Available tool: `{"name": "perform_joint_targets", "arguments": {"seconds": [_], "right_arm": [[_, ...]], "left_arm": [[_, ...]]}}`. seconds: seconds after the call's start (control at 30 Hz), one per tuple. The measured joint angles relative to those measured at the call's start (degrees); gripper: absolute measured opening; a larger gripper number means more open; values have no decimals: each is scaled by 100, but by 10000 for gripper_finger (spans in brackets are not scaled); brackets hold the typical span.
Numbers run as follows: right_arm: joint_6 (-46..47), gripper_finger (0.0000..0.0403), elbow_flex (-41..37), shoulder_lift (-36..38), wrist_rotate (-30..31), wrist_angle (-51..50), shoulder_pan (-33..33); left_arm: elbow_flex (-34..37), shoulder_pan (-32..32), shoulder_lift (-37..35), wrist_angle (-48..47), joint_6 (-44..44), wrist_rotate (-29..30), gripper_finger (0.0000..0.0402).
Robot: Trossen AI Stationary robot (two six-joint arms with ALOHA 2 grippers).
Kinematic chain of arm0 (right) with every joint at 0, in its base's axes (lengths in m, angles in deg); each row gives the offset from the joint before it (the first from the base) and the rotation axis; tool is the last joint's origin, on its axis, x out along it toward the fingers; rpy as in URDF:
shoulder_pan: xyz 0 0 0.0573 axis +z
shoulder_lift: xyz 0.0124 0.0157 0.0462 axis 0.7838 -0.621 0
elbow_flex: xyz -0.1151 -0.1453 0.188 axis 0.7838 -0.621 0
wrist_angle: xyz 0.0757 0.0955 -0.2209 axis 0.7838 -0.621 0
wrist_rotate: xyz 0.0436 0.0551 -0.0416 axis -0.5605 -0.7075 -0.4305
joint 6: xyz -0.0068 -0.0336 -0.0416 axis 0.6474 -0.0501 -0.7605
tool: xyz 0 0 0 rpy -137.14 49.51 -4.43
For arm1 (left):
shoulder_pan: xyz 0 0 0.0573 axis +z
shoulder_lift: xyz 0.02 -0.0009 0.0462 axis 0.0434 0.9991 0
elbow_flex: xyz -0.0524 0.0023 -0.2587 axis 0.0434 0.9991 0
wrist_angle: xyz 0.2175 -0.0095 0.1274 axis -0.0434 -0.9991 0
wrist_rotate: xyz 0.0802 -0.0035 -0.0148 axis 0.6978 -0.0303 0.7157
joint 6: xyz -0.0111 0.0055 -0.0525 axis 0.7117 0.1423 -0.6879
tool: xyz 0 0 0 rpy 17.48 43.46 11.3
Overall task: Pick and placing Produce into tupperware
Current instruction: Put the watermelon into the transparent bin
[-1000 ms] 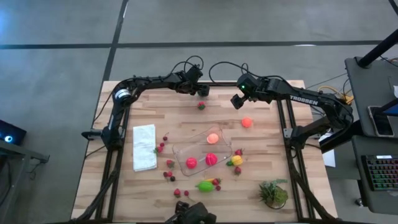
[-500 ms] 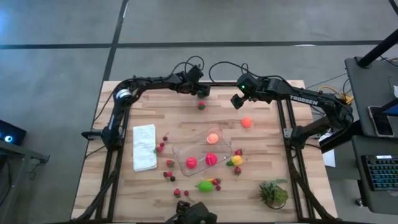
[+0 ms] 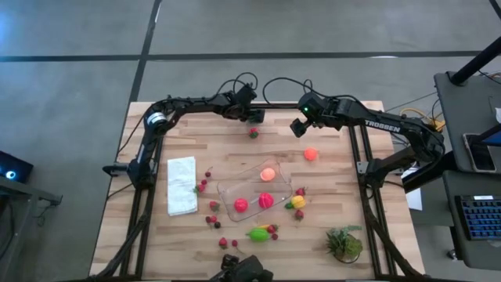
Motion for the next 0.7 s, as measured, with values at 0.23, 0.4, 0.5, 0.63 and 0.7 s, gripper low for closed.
{"name": "perform_joint_targets", "arguments": {"seconds": [0.23, 0.4, 0.5, 0.63, 0.7], "right_arm": [[-2, 365, -4, 0, 0, 14, 0], [4, 365, -4, 0, 0, 16, 1], [22, 365, -4, 0, 0, 16, 0], [22, 365, -4, 0, 0, 16, 0], [22, 365, -4, 0, 0, 16, 0]], "left_arm": [[3, -35, -1, 44, -11, -36, 356], [7, -59, 0, 137, -11, -44, 322], [7, -59, -1, 136, -11, -68, 310], [3, -59, -1, 137, -9, -83, 297], [6, -59, -1, 138, -9, -82, 292]]}}
